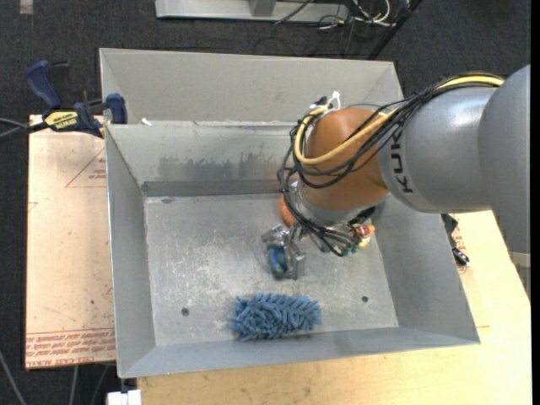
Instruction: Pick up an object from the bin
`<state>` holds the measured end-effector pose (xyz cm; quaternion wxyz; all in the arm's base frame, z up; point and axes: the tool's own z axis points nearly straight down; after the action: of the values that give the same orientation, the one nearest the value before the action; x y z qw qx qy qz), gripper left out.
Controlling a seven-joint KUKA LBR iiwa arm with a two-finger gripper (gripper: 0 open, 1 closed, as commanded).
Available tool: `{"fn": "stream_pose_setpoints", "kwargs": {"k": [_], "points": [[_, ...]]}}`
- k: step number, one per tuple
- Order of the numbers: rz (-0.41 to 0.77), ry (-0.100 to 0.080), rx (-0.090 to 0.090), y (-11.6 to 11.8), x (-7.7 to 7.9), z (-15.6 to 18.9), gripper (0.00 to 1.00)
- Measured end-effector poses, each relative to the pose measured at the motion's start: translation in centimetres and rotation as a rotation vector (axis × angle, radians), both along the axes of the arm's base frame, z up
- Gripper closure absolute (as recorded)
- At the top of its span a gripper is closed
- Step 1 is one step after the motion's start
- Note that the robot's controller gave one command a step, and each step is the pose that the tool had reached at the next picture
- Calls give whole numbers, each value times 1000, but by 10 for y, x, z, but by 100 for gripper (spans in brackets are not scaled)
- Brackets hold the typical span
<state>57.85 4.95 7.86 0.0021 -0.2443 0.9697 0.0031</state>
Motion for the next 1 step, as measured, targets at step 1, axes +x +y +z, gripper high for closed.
{"fn": "stream_pose_setpoints", "kwargs": {"k": [1], "points": [[-1,-3,1,0,1,5,100]]}}
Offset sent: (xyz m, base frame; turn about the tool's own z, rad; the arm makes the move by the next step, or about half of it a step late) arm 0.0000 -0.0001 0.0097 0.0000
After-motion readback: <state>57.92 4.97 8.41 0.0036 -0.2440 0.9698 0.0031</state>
